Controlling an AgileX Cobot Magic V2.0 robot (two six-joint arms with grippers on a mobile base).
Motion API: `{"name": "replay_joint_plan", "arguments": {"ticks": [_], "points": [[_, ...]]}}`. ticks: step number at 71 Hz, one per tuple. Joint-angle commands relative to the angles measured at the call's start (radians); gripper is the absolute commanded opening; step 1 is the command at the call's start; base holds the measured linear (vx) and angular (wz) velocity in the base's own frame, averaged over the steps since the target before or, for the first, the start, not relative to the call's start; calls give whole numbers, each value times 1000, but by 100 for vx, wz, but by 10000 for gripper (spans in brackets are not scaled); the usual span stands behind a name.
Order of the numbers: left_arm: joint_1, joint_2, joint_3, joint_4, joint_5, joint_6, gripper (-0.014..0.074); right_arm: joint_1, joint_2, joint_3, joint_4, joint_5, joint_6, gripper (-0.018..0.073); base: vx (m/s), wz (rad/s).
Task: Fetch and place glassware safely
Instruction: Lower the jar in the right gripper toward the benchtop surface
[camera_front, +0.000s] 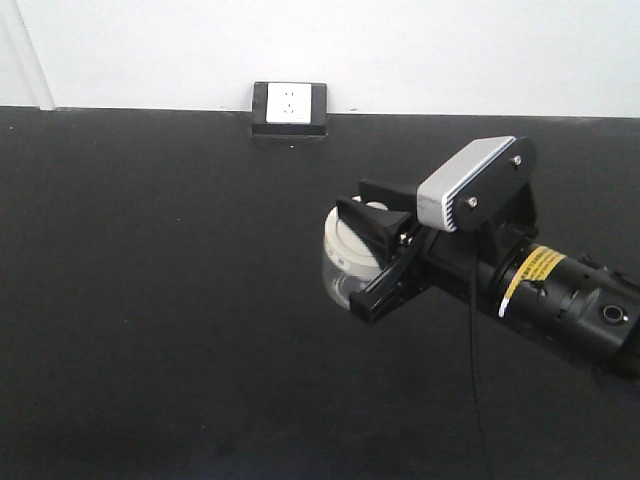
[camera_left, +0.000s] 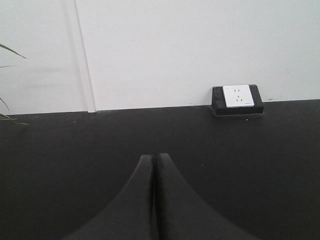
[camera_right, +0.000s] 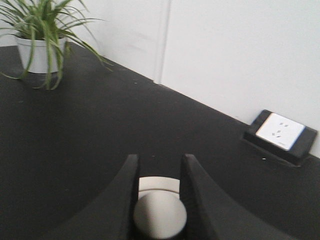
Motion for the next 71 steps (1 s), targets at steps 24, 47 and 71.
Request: {"name": "replay_joint_plan", "arguments": {"ticks": [24,47,71], "points": [[-3,17,-29,-7,-67,-7,-7,-279,293,-38,-188,-614,72,-1,0,0],[-3,17,-29,-7,-67,-7,-7,-316,529,-38,-186,-725,-116,-1,0,0],[-3,17,-29,-7,-67,-7,-7,-316,627,-38,-145,-733,-216,-1,0,0]]}}
